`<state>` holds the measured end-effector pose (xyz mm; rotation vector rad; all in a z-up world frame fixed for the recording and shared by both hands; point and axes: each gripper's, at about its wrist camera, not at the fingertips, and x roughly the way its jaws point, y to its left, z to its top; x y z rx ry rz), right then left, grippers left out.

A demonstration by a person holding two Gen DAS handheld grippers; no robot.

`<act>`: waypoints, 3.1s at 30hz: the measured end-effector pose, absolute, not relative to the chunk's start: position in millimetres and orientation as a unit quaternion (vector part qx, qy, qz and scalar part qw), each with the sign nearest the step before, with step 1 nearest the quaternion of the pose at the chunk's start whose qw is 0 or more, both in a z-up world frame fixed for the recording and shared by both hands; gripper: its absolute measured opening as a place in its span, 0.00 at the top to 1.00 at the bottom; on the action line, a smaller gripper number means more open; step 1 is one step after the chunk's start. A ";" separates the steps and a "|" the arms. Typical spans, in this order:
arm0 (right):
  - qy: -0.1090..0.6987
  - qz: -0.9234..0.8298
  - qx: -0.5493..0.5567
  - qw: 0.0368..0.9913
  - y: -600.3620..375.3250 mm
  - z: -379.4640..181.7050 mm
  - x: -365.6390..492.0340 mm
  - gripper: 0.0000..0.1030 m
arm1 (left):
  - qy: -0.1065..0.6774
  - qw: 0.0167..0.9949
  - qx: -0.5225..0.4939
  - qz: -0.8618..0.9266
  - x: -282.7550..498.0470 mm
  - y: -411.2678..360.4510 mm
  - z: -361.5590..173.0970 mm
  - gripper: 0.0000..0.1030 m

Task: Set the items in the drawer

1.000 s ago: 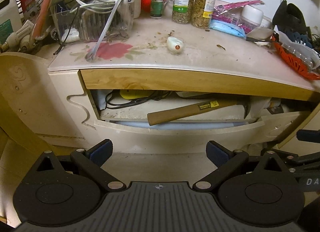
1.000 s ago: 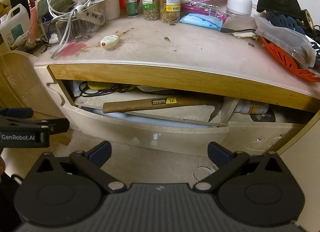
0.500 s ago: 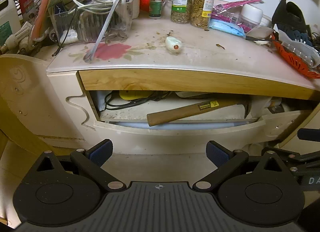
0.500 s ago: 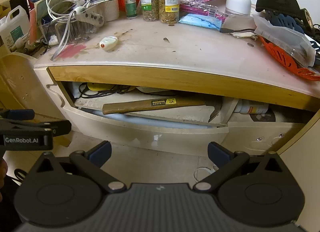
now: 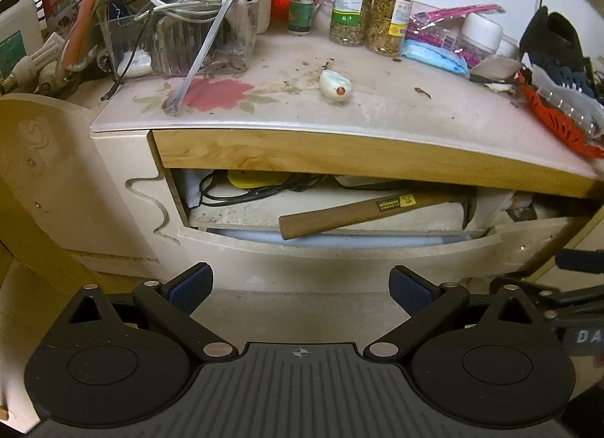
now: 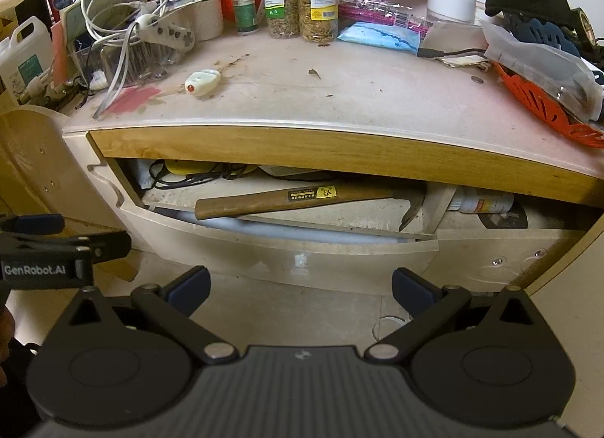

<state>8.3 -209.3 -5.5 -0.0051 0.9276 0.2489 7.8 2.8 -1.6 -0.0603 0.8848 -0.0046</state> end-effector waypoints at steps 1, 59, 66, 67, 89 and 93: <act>0.446 0.119 -0.002 0.887 -209.3 -6.4 8.5 0.00 | 0.427 0.904 -0.032 -0.002 8.5 3.3 -0.8 0.00; 0.451 0.098 -0.025 0.887 -198.3 -110.4 79.9 0.08 | 0.417 0.909 0.008 0.002 78.6 -1.7 -107.8 0.02; 0.455 0.100 -0.032 0.884 -199.1 -123.3 92.3 0.08 | 0.426 0.905 0.015 0.005 87.4 -2.8 -125.0 0.02; 0.456 0.101 -0.031 0.884 -199.4 -125.2 93.7 0.08 | 0.428 0.904 0.015 0.006 87.6 -2.1 -127.6 0.02; 0.436 0.189 -0.200 0.857 -167.8 -160.5 98.9 0.08 | 0.417 0.893 0.166 -0.040 104.5 -18.6 -154.7 0.02; 0.428 0.213 -0.239 0.845 -159.1 -164.4 96.6 0.08 | 0.403 0.876 0.256 -0.067 95.2 -31.8 -161.6 0.02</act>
